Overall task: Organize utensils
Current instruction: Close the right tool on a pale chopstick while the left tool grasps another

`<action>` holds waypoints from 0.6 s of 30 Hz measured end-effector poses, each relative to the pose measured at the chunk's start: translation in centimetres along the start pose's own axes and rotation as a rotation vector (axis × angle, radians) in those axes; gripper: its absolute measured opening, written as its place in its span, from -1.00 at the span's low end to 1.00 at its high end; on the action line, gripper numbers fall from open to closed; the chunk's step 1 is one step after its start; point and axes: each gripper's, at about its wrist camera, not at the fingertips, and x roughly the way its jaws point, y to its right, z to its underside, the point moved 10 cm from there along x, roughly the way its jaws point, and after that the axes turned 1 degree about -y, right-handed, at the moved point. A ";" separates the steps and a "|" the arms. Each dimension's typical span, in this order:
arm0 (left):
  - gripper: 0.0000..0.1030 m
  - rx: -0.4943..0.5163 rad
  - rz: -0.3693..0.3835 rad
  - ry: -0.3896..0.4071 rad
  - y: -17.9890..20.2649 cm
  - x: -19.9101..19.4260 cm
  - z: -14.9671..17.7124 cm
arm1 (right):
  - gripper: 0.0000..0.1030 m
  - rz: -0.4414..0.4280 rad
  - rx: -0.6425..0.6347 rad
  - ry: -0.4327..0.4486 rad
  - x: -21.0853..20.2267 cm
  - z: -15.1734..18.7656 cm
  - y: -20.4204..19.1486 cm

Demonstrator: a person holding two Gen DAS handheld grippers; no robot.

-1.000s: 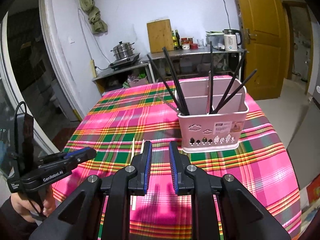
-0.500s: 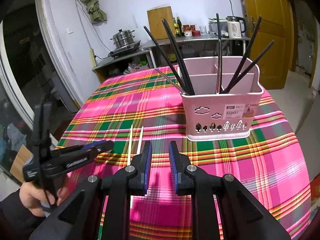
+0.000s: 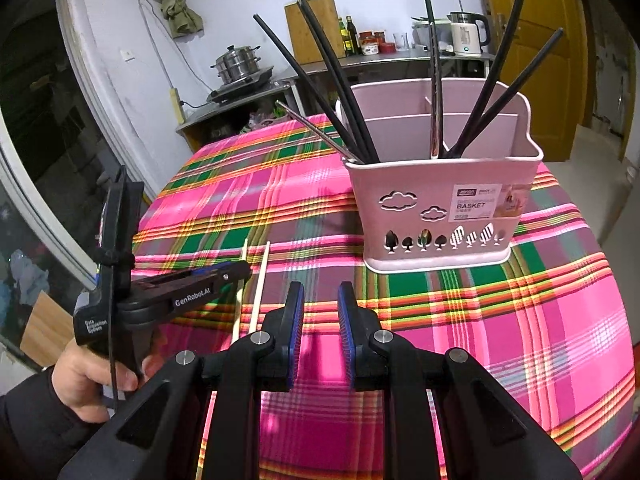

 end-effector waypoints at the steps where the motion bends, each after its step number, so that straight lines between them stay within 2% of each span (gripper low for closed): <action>1: -0.65 0.013 0.000 0.002 0.0 0.0 0.1 | -0.65 -0.001 -0.001 -0.004 0.2 0.0 -0.1; 3: -0.80 0.033 -0.007 0.005 -0.3 -0.2 0.3 | -0.65 -0.004 -0.006 -0.010 0.6 0.1 -0.3; 6: -0.84 0.029 0.009 0.002 -1.2 -0.9 0.9 | -0.65 -0.013 -0.021 -0.025 1.4 0.3 -1.1; 12: -0.85 0.029 -0.014 -0.003 -4.2 -2.9 2.4 | -0.65 -0.050 -0.059 -0.065 4.2 0.6 -3.3; 18: -0.85 -0.022 -0.013 -0.012 -6.6 -4.1 2.9 | -0.65 -0.075 -0.119 -0.113 7.9 0.4 -6.0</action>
